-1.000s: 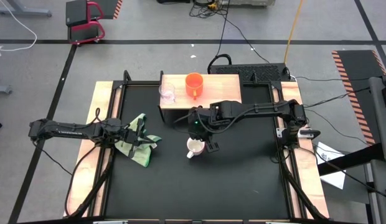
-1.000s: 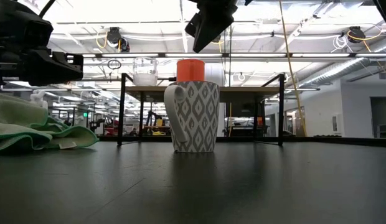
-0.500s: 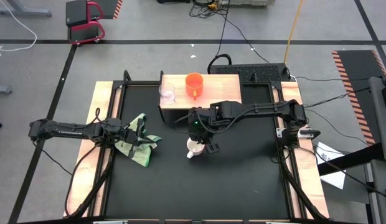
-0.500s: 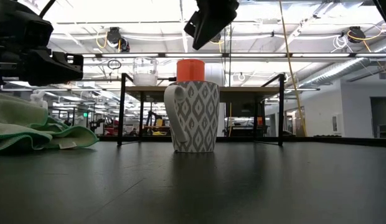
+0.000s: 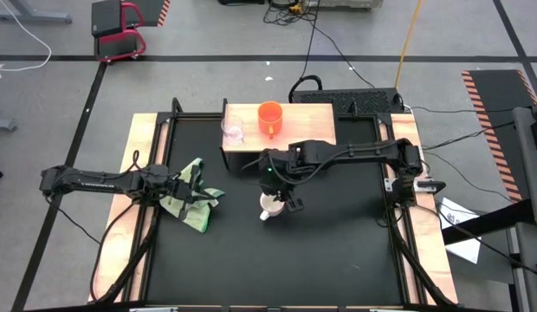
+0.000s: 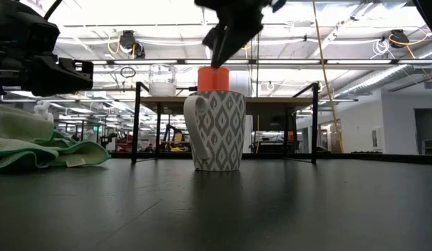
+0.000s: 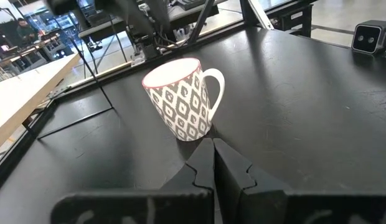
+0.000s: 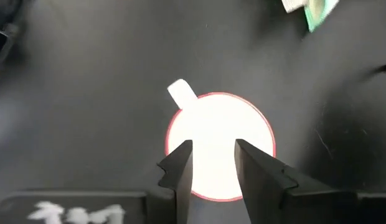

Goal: Stack small to large cups/mugs on shelf
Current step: Put the white patterned mug on the shelf

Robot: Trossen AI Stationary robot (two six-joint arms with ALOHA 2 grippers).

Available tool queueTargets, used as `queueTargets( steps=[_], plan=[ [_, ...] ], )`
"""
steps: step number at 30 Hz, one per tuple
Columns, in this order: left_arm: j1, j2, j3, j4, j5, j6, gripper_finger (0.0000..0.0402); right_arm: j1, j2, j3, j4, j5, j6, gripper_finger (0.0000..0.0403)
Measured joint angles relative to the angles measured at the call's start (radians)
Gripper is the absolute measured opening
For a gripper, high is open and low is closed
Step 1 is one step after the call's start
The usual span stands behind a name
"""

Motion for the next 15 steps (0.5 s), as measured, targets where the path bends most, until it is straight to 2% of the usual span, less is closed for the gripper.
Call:
queueTargets(
  steps=[6,15],
  plan=[
    [0.000,0.000,0.000,-0.001,0.000,-0.001,0.0003,-0.031,0.060,-0.001,0.028,0.002,-0.019,0.0127],
    [0.000,0.000,0.000,-0.008,0.000,0.004,0.0003,-0.063,0.064,-0.001,0.026,0.002,-0.036,0.0132]
  ],
)
